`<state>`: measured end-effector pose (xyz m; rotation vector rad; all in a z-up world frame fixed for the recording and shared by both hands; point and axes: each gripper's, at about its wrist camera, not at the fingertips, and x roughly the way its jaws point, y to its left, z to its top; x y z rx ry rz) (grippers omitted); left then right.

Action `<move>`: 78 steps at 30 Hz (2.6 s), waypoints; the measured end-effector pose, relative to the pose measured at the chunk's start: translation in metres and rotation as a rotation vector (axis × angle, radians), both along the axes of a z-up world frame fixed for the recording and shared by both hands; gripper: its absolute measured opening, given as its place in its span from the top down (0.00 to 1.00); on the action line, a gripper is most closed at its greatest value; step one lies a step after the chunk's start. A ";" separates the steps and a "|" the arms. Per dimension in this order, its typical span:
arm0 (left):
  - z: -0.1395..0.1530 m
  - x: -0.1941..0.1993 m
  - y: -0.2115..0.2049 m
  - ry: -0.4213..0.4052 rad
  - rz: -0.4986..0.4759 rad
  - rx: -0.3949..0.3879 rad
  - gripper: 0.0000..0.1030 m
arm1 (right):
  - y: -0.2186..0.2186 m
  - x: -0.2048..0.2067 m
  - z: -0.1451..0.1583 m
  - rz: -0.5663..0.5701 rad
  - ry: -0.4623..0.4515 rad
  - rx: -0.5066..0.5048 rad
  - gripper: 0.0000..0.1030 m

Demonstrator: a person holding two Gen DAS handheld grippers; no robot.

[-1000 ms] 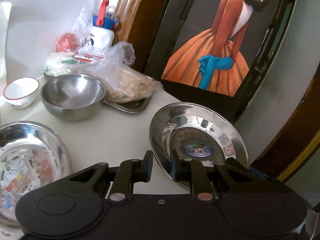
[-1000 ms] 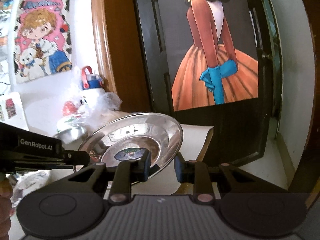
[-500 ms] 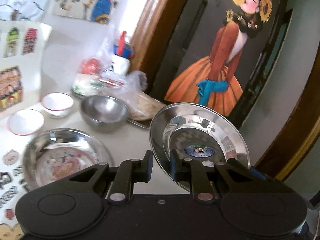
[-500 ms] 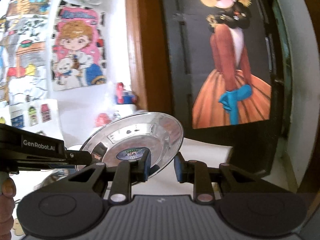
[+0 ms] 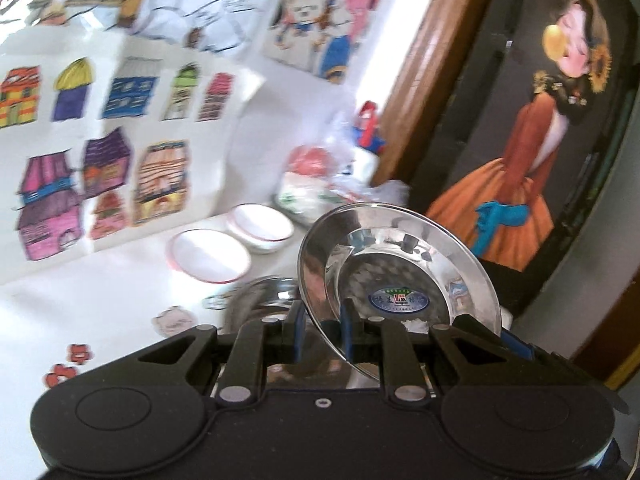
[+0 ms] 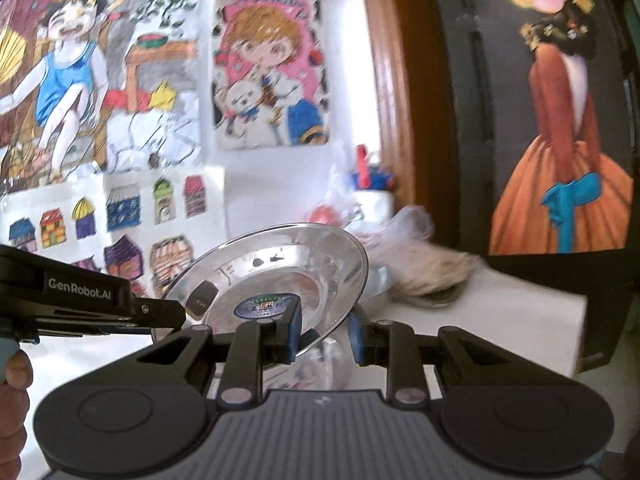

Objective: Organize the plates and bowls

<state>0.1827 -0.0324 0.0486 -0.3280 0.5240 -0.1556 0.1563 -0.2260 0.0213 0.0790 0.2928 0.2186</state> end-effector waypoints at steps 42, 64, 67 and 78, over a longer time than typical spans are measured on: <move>-0.061 0.045 0.018 0.166 0.025 0.095 0.75 | 0.020 0.048 -0.040 0.049 0.216 -0.004 0.64; -0.038 0.019 0.027 0.096 0.072 0.113 0.22 | 0.011 0.016 -0.024 -0.028 0.077 -0.023 0.00; -0.029 0.010 0.028 0.056 0.062 0.101 0.09 | 0.002 0.004 -0.015 -0.048 0.033 -0.009 0.00; 0.023 0.030 0.014 -0.070 -0.035 0.158 0.01 | -0.042 0.027 0.055 -0.076 0.014 -0.058 0.00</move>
